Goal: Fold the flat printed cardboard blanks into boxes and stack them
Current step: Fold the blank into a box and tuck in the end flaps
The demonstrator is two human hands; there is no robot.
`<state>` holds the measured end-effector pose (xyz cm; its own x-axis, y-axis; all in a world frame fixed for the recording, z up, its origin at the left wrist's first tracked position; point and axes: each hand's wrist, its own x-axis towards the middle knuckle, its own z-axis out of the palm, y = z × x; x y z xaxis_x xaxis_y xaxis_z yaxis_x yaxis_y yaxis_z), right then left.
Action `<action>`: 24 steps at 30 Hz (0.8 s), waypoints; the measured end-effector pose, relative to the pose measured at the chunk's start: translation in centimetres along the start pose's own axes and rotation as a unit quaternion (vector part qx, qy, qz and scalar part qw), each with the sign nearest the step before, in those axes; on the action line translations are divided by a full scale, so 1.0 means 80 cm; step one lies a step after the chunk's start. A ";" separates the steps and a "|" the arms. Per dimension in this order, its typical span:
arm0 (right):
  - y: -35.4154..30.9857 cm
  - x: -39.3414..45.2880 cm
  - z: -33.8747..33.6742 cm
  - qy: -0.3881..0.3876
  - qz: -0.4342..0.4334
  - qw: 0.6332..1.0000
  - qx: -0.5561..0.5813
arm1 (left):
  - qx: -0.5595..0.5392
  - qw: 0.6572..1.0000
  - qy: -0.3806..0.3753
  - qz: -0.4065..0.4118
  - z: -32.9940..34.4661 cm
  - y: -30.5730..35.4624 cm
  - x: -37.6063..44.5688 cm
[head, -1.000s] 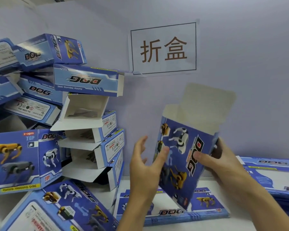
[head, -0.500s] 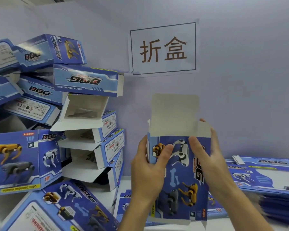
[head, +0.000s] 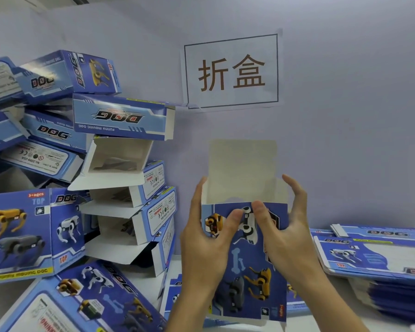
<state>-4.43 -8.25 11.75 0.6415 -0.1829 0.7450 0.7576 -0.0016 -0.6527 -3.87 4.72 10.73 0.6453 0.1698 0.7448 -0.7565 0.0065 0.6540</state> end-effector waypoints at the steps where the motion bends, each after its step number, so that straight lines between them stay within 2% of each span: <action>1: 0.002 0.001 -0.001 0.010 0.010 1.000 0.016 | -0.006 1.000 -0.008 0.000 0.001 -0.001 0.000; 6: 0.011 0.003 -0.005 0.027 0.015 0.999 0.032 | -0.007 0.999 -0.043 -0.011 0.002 0.001 0.001; 10: 0.011 0.002 -0.006 0.000 0.027 0.999 0.028 | 0.008 0.999 -0.040 -0.007 -0.001 0.000 0.002; 13: 0.009 0.001 -0.007 -0.018 0.034 0.999 0.019 | -0.032 0.997 -0.048 -0.048 -0.003 0.000 0.003; 19: 0.004 0.004 -0.012 -0.067 0.024 0.995 -0.070 | -0.041 0.994 0.038 -0.095 -0.003 0.005 0.010; 22: 0.000 0.007 -0.016 -0.117 0.055 0.991 -0.029 | -0.054 0.990 0.057 -0.120 -0.006 0.010 0.014; 24: -0.004 0.009 -0.014 -0.120 0.083 0.989 0.010 | -0.060 0.988 0.063 -0.127 -0.010 0.015 0.017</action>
<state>-4.37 -9.48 12.32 0.7651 0.0589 0.6412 0.6407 0.0290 -0.7672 -4.00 5.76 12.41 0.8032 0.2686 0.5317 -0.5842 0.1807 0.7912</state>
